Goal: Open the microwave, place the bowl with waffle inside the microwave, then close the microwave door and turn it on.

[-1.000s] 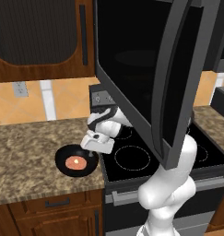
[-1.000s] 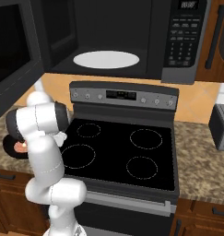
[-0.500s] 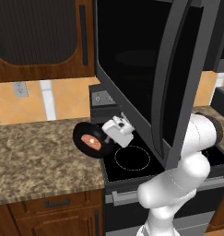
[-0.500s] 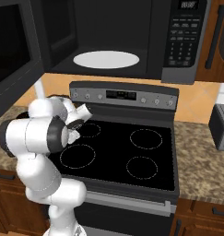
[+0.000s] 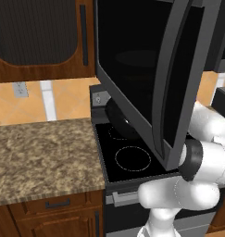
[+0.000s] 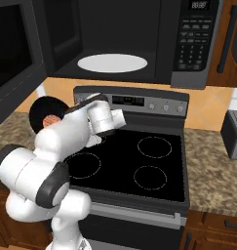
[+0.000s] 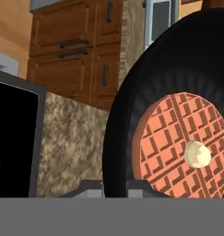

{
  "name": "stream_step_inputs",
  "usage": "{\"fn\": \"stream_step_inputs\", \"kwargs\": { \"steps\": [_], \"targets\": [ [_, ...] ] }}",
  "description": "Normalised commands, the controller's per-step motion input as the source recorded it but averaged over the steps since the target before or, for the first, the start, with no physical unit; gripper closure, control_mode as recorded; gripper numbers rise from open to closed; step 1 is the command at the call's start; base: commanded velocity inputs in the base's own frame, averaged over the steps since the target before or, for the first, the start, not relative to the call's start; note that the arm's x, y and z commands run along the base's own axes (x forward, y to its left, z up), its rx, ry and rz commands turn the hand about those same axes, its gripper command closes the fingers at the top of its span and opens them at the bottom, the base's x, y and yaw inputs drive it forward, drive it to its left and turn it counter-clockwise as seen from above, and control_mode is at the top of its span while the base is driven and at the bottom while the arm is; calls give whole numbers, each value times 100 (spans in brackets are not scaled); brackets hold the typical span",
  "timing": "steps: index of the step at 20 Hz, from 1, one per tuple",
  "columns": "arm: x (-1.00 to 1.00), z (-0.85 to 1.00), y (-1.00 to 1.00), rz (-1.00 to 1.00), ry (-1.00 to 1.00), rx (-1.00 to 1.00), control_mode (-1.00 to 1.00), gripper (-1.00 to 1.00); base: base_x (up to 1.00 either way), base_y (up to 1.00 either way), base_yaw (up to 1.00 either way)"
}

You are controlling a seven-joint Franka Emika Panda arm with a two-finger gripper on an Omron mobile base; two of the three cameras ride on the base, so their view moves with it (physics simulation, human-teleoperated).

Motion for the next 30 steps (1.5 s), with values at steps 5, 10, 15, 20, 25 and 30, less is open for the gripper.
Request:
{"fn": "stream_step_inputs", "kwargs": {
  "steps": [5,10,15,20,25,30],
  "targets": [
    [-67,77,-100,-19,7,0,-100,100,0,0,0],
    [-94,49,-100,-21,1,-1,-100,100,0,0,0],
    [-95,38,-100,-22,5,-12,-100,100,0,0,0],
    [-62,24,-82,-38,12,-28,-100,100,0,0,0],
    [-21,36,-46,-43,35,-54,-100,100,0,0,0],
    [-18,58,-30,-47,35,-42,-100,100,0,0,0]
  ]
}}
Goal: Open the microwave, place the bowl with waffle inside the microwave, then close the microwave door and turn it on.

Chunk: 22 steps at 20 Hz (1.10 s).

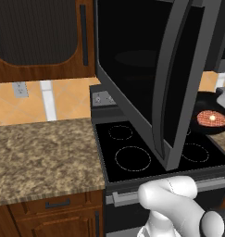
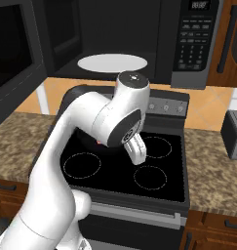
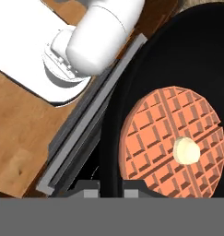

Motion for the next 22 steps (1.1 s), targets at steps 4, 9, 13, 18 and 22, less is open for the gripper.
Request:
{"fn": "stream_step_inputs", "kwargs": {
  "steps": [4,9,13,18,22],
  "targets": [
    [-71,69,0,-50,-5,-14,-100,100,0,0,0],
    [-51,75,23,-40,-36,-2,-100,100,0,0,0],
    [-12,73,67,-32,-42,0,-100,100,0,0,0],
    [0,72,77,-13,-21,0,-100,100,0,0,0],
    [34,59,19,3,0,6,-100,100,0,0,0]
  ]
}}
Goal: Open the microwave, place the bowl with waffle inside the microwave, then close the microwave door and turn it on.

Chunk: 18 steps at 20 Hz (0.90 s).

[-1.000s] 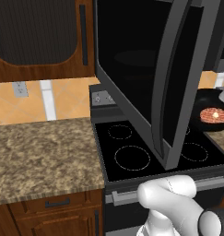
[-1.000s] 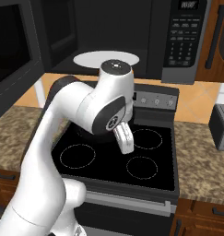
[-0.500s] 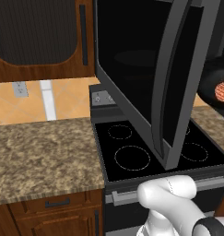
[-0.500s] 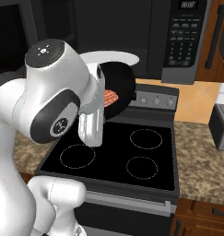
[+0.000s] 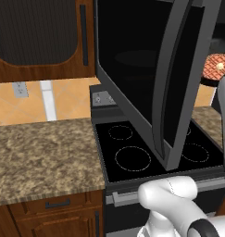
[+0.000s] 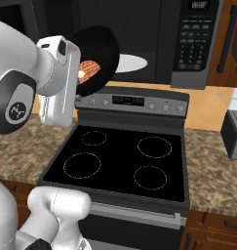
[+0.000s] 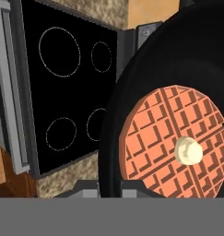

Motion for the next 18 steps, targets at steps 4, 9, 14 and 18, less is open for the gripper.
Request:
{"fn": "stream_step_inputs", "kwargs": {
  "steps": [4,9,14,18],
  "targets": [
    [58,31,3,10,1,10,-100,100,0,0,0],
    [83,2,11,13,16,3,-100,100,0,0,0],
    [100,-25,34,21,21,0,-100,100,0,0,0],
    [100,-16,2,18,4,5,-100,100,0,0,0]
  ]
}}
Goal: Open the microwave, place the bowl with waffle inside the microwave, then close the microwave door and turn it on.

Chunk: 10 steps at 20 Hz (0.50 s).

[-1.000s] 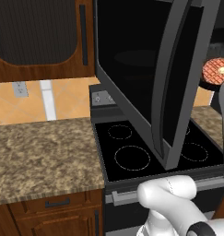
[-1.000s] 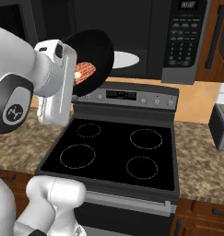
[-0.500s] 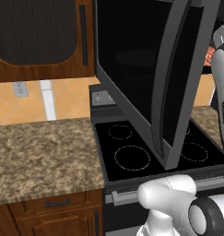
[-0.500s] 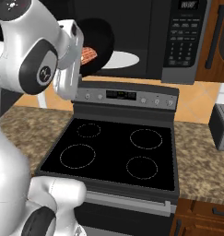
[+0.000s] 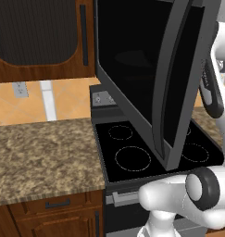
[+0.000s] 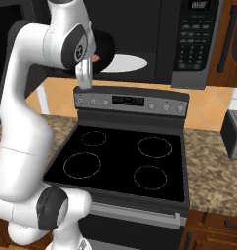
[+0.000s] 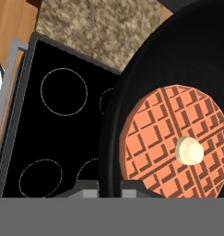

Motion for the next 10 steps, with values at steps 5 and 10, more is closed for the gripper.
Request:
{"fn": "stream_step_inputs", "kwargs": {
  "steps": [5,10],
  "targets": [
    [98,-5,-12,0,0,10,-100,100,0,0,0],
    [93,-25,-7,-5,2,2,-100,100,0,0,0]
  ]
}}
